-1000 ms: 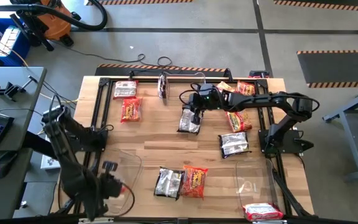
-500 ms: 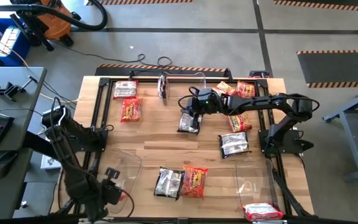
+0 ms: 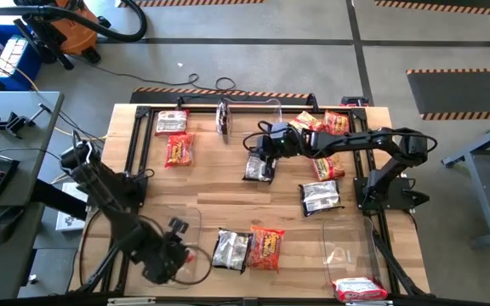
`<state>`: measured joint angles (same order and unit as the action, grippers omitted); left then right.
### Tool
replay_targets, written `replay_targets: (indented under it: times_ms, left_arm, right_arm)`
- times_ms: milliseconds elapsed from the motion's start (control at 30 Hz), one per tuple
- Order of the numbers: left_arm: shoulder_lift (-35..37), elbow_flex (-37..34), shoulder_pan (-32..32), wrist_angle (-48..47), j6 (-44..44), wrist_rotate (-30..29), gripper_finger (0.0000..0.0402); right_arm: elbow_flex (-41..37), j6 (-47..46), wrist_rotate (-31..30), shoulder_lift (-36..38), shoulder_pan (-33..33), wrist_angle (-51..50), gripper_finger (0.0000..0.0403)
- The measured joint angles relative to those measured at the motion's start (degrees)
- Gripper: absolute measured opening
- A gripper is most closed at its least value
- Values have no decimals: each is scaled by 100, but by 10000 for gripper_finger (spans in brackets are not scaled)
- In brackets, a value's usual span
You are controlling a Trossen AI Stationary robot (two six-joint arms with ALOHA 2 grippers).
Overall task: Sort Maruchan noodles
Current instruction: Put the middle left orange noodle pack into the bottom left transparent bin
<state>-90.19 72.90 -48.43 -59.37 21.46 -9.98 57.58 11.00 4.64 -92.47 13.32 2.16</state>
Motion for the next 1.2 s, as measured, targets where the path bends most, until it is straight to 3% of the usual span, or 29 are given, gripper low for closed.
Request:
replay_targets:
  times_ms: [267, 567, 1000, 1200]
  left_arm:
    - [145, 1, -65, 587, 1450, 464, 74]
    - [-206, 3, -169, 690, 2683, 86, 74]
    - [-681, 3, -426, 500, 3206, 309, 75]
    - [-756, 3, -426, 513, 3172, 794, 142]
  right_arm:
    - [0, 107, 0, 0, 0, -81, 0]
    - [0, 193, 0, 0, 0, -120, 0]
    - [2, 254, 2, 0, 0, -158, 0]
    - [1, 254, 1, 0, 2, -173, 0]
